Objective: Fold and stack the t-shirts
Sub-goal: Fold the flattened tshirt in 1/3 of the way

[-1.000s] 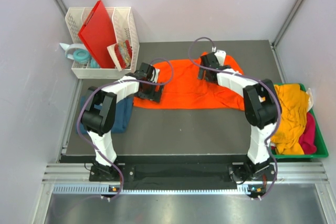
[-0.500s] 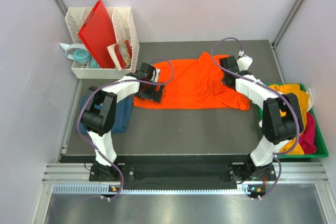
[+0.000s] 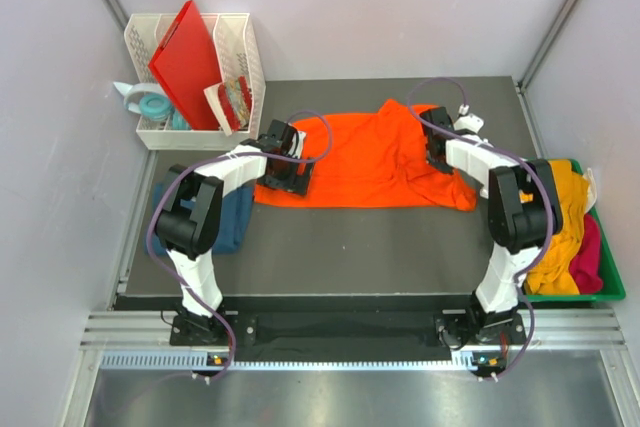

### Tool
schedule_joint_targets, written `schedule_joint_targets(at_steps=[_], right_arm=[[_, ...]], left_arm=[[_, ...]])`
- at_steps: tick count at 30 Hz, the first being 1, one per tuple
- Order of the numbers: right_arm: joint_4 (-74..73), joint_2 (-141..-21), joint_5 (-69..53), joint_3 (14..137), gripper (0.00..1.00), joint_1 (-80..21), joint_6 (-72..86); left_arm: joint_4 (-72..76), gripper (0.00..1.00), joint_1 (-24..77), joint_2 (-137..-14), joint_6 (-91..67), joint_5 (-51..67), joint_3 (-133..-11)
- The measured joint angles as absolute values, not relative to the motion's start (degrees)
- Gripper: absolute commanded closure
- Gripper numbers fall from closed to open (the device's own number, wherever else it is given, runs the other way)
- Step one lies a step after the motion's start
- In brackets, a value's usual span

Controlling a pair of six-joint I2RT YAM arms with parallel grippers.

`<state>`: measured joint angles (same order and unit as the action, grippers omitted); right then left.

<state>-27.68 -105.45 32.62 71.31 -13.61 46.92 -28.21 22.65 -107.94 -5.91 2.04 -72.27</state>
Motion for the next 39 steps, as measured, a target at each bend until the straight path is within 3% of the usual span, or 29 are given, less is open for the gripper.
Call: schedule_joint_targets(at_steps=[7, 14, 23, 26, 27, 29, 33, 39], right_arm=[[-25.82, -114.54, 29.85, 78.76, 1.00, -13.21, 42.98], [-23.33, -116.16, 27.68, 80.55, 1.00, -13.28, 40.36], [-19.92, -121.19, 18.72, 87.00, 0.85, -12.75, 35.75], [-19.07, -122.43, 15.90, 88.99, 0.69, -12.40, 34.52], [-18.85, -122.39, 15.75, 88.86, 0.54, -12.34, 34.44], [-16.75, -121.43, 15.44, 87.13, 0.43, -12.34, 33.93], [-16.32, -115.77, 16.80, 82.04, 0.38, -12.32, 32.58], [-19.64, -102.17, 21.76, 80.53, 0.40, -12.47, 32.05]], left_arm=[[-28.21, 0.02, 22.65, -107.96, -5.89, 1.96, -72.27], [-28.21, 0.02, 22.65, -108.05, -5.89, 1.85, -72.34], [-28.60, 0.03, 22.65, -108.99, -5.87, 1.80, -73.52], [-28.73, 0.02, 22.65, -109.25, -5.85, 1.83, -73.95], [-28.73, 0.01, 22.65, -109.25, -5.85, 1.87, -74.00], [-28.73, 0.01, 22.65, -109.25, -5.85, 1.87, -74.04], [-28.64, 0.01, 22.65, -108.66, -5.67, 1.83, -74.04], [-28.60, 0.01, 22.41, -103.74, -4.86, 0.27, -74.04]])
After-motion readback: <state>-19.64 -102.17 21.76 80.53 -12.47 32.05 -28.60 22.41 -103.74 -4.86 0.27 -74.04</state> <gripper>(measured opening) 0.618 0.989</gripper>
